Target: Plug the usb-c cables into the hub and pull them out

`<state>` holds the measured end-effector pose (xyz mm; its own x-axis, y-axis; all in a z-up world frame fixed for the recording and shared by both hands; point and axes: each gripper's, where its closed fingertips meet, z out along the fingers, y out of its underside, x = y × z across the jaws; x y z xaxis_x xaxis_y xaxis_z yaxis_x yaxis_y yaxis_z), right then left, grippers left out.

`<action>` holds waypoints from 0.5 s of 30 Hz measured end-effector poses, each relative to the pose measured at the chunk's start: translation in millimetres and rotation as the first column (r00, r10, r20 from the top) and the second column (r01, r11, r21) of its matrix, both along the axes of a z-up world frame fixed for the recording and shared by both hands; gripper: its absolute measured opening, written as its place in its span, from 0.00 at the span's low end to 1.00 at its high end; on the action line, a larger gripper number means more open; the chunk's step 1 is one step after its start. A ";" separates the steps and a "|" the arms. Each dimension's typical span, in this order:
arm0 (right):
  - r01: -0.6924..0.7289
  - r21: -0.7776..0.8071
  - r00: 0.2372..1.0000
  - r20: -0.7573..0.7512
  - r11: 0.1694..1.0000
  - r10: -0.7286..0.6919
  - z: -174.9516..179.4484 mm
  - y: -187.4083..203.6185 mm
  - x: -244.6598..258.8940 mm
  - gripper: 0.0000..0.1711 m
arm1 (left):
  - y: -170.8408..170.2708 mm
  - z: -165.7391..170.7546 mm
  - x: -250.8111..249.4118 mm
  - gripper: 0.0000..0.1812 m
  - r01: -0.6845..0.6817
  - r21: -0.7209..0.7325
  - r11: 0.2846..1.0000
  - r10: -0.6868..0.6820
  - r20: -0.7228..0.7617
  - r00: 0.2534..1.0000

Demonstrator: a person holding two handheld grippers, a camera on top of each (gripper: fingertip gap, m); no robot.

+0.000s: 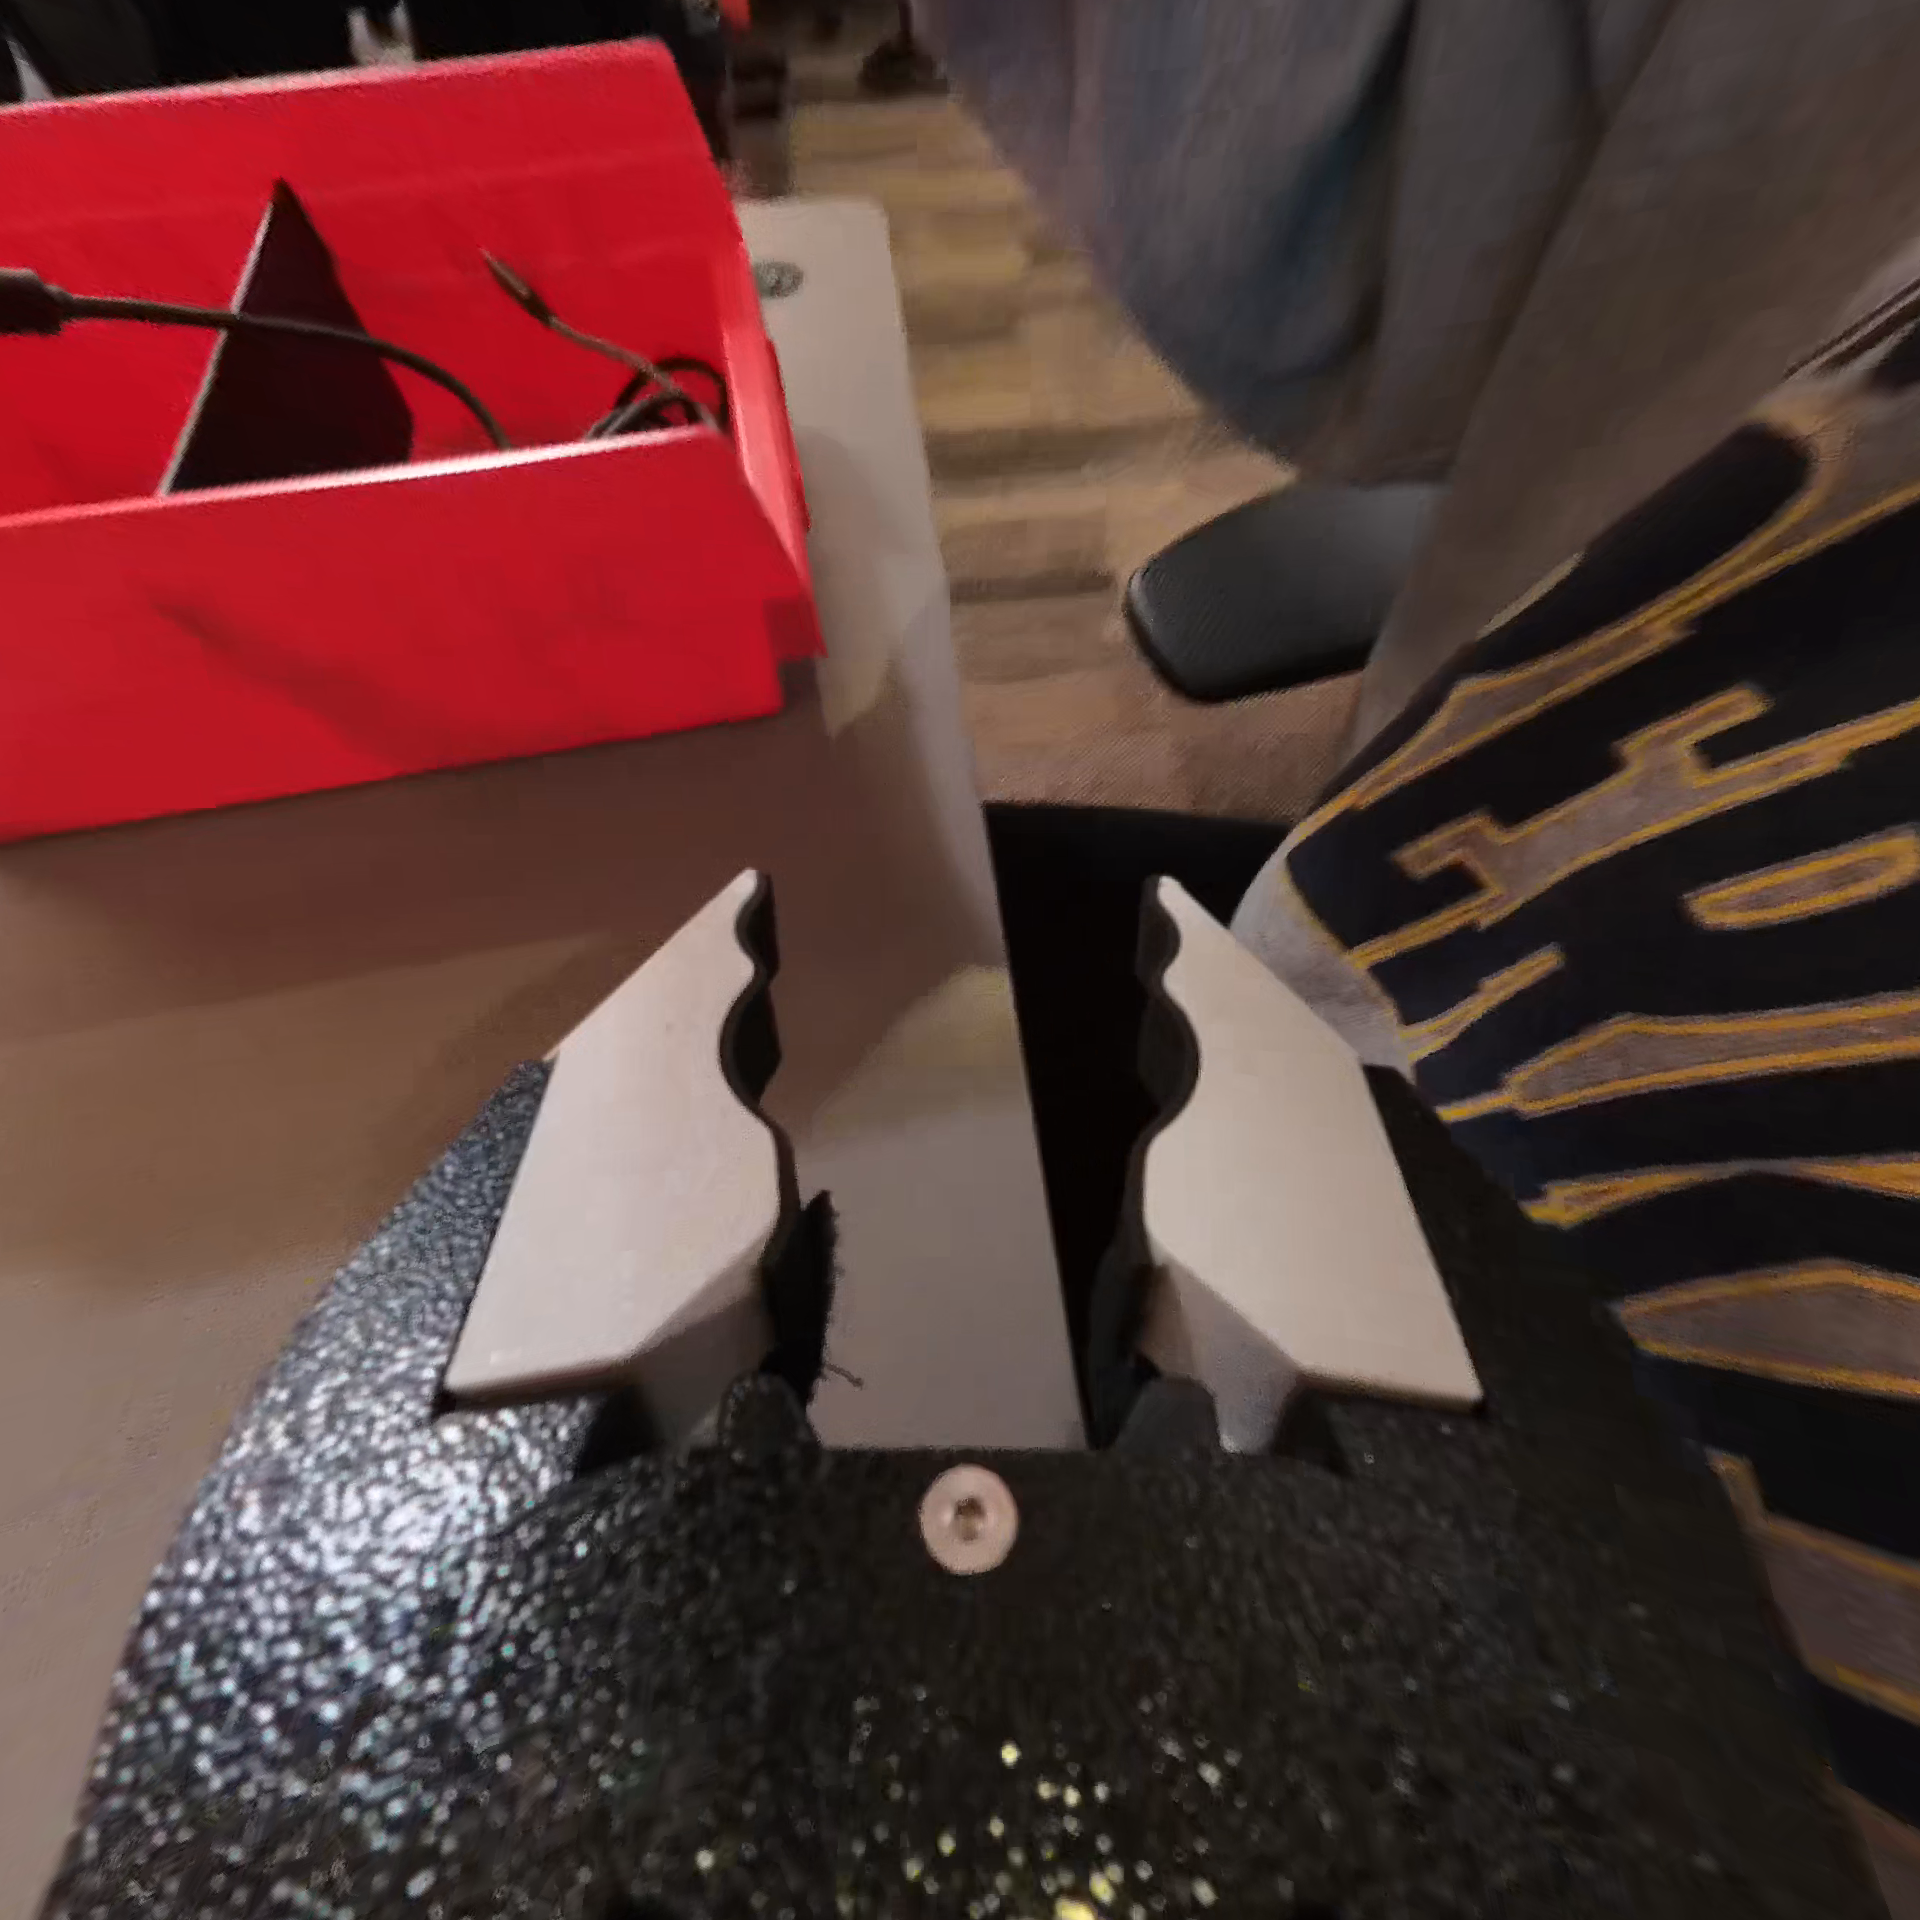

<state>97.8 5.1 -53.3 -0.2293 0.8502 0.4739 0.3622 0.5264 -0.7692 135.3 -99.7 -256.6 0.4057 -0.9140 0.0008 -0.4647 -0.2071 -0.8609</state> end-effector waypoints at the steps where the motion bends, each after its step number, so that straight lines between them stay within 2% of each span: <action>1: 0.103 0.090 0.994 0.022 0.991 -0.105 -2.7 25.5 3.9 0.04 | -1.7 6.7 -1.6 0.37 0.004 -0.005 1.000 -0.003 0.055 0.998; 4: 0.324 0.300 0.917 0.135 0.897 -0.376 -21.8 96.4 25.2 0.05 | -1.6 26.6 -15.1 0.35 -0.026 0.004 1.000 0.025 0.182 0.983; 7: 0.401 0.448 0.781 0.290 0.799 -0.553 -54.7 154.6 49.9 0.04 | 2.3 41.3 -32.2 0.35 -0.082 -0.002 0.997 0.079 0.279 0.957; 11: 0.370 0.426 0.696 0.462 0.826 -0.550 -111.7 185.1 52.9 0.05 | 9.9 54.9 -53.6 0.36 -0.172 -0.007 0.985 0.163 0.371 0.914; 14: 0.402 0.387 0.690 0.468 0.830 -0.553 -135.6 199.9 48.1 0.06 | 15.0 62.0 -71.3 0.38 -0.255 -0.007 0.967 0.235 0.408 0.882; 15: 0.432 0.366 0.693 0.449 0.824 -0.563 -139.6 205.0 46.4 0.11 | 16.6 64.3 -78.8 0.38 -0.291 -0.005 0.957 0.267 0.415 0.870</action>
<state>144.2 210.1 -192.9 -0.0644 0.8018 0.5941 0.9221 0.2755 -0.2718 56.5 -83.1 -192.3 0.6183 -0.7664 0.1740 -0.0012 -0.2222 -0.9750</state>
